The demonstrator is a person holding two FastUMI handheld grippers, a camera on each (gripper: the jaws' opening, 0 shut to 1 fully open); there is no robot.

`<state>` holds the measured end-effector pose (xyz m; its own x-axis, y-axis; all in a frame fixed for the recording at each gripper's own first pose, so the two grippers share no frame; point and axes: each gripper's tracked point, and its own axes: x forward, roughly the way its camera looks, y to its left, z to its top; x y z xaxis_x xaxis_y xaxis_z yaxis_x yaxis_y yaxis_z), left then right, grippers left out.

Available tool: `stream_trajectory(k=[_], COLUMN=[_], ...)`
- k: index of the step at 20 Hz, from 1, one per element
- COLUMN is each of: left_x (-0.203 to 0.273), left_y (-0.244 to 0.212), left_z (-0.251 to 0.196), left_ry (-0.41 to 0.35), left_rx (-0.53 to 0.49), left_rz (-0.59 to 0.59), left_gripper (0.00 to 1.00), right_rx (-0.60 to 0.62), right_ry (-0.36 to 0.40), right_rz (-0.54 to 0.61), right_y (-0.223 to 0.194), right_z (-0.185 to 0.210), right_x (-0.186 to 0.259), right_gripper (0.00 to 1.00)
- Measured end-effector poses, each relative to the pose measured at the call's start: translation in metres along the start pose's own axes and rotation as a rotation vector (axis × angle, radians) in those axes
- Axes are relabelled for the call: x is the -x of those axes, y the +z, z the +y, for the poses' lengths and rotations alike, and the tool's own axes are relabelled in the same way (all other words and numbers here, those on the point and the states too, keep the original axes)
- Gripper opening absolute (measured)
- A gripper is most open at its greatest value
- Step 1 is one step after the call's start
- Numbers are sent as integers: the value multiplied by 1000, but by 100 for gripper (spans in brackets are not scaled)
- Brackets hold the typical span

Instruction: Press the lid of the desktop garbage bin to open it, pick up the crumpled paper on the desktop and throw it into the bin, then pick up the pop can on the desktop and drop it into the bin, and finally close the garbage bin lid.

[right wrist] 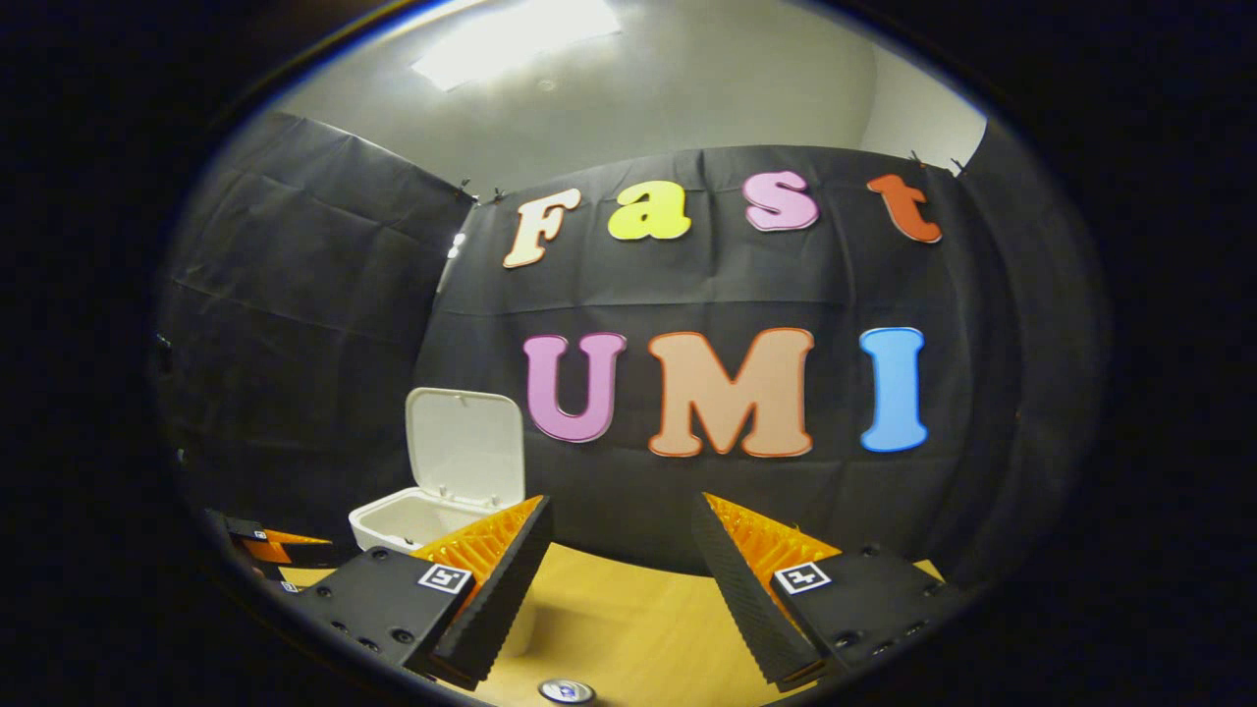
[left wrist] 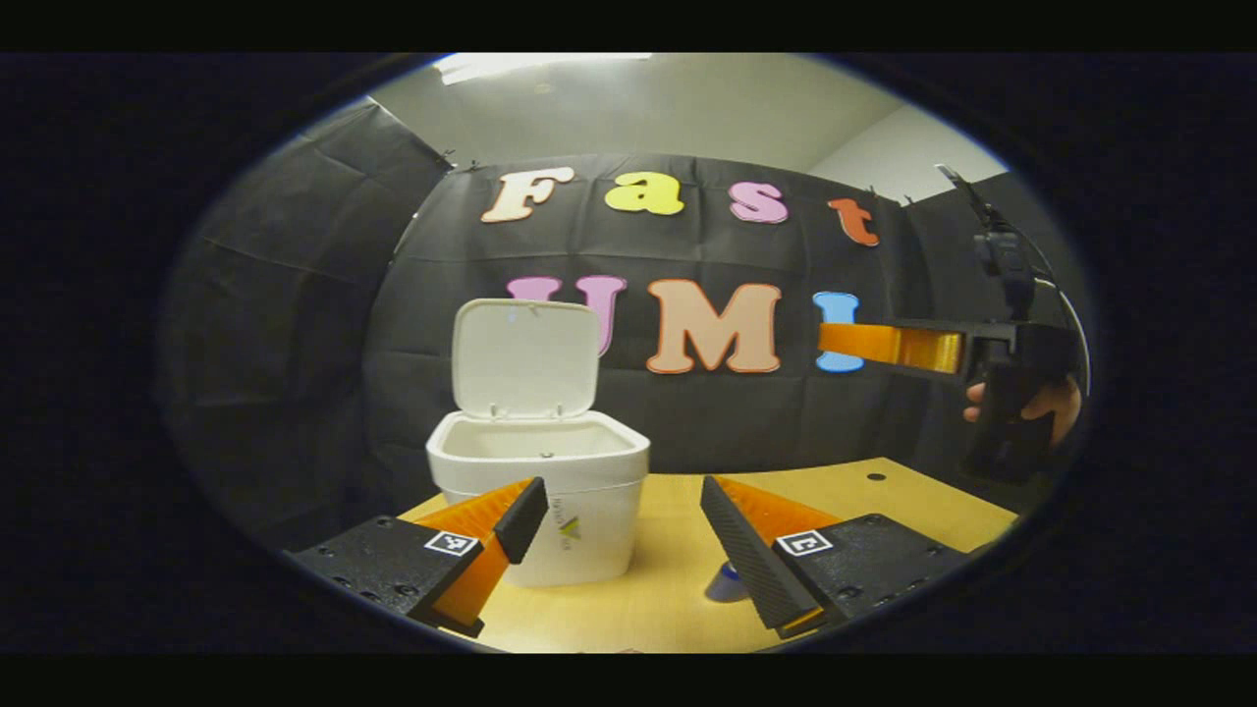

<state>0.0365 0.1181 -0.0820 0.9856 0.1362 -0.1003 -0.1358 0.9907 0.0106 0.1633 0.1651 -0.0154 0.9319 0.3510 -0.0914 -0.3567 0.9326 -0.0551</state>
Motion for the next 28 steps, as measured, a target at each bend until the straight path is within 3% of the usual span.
stream_trajectory(k=[5,11,21,24,25,28], left_x=[-27,-49,-69,-67,-71,-66], left_y=[-25,-120,-256,-268,-264,-249], left_z=[-53,-93,-112,-108,-106,-109], left_ry=[-20,-25,-10,13,18,3], left_rx=[-17,-25,-41,-40,-35,-36], left_rz=[-41,89,390,435,422,380], left_gripper=[93,94,95,95,77,75], right_rx=[-18,-43,-4,7,13,23], right_ry=[-162,-258,-245,-240,-240,-230], right_rz=[84,201,256,260,260,264], right_y=[-47,-103,-127,-126,-127,-127], right_z=[-101,-165,-177,-177,-178,-173], right_x=[65,110,122,123,122,125], right_gripper=[96,95,95,96,96,100])
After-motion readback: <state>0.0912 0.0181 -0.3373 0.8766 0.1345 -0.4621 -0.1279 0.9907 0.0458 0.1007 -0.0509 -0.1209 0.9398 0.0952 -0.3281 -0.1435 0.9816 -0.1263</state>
